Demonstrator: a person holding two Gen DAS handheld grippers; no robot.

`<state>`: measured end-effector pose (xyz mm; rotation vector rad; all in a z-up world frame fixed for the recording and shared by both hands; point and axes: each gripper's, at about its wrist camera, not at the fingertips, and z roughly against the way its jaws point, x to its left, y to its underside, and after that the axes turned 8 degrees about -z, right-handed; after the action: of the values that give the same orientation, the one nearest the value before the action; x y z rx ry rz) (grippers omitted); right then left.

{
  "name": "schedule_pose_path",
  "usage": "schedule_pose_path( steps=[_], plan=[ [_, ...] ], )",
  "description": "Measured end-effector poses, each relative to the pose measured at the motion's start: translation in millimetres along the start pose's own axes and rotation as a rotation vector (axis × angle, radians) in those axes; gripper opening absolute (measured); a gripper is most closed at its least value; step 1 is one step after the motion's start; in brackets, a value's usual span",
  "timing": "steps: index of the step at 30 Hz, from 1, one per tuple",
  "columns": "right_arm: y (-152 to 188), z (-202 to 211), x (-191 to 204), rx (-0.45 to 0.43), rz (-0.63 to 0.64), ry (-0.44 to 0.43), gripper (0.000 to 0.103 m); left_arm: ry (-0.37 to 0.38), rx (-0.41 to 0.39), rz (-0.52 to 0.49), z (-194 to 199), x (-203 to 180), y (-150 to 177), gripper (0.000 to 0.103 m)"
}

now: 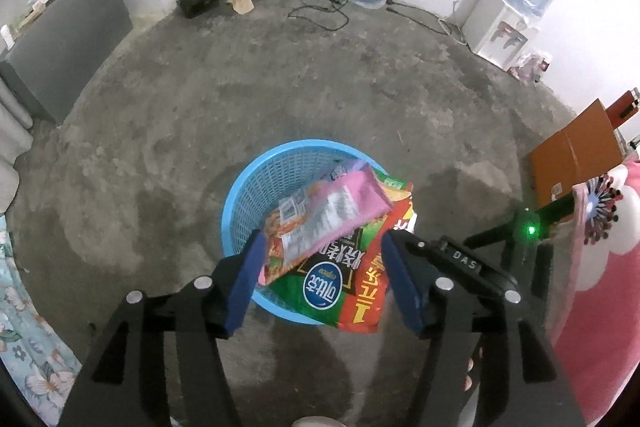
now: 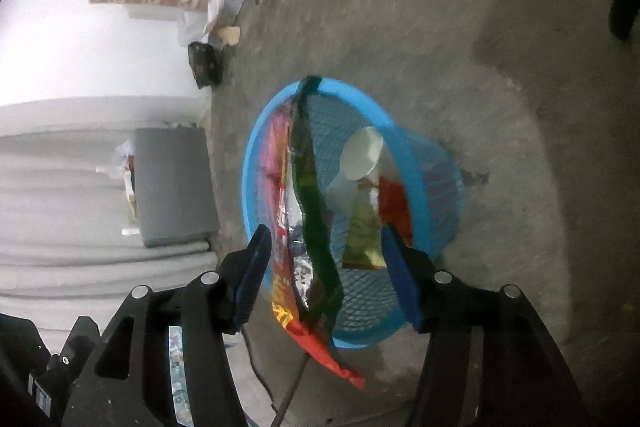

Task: Collect trash
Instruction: 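Open both tools over the wastebasket to drop the bags, then move both tools back over the bed toward the white bottle and blue box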

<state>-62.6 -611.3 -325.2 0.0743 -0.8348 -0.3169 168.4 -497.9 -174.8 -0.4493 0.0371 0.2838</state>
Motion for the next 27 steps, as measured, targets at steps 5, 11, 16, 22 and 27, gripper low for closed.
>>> schedule_pose_path(
  steps=[5,11,16,22,27],
  plan=[
    [5.4,13.7,-0.9,-0.013,0.005,-0.016,0.056,0.012,-0.026,0.011,33.2,-2.3,3.7,0.066],
    [26.9,51.0,24.1,-0.052,0.111,-0.045,0.056,-0.001,-0.129,0.04,122.3,7.1,26.5,0.074],
    [71.9,94.3,80.7,-0.104,0.348,-0.053,0.065,-0.075,-0.281,0.109,222.1,25.7,78.0,0.082],
    [153.3,135.6,163.8,-0.133,0.688,-0.093,0.076,-0.239,-0.443,0.308,327.4,53.8,180.0,0.092],
    [263.0,155.7,209.5,-0.084,1.014,-0.14,0.086,-0.387,-0.484,0.49,384.3,60.3,282.3,0.096]
  ],
)
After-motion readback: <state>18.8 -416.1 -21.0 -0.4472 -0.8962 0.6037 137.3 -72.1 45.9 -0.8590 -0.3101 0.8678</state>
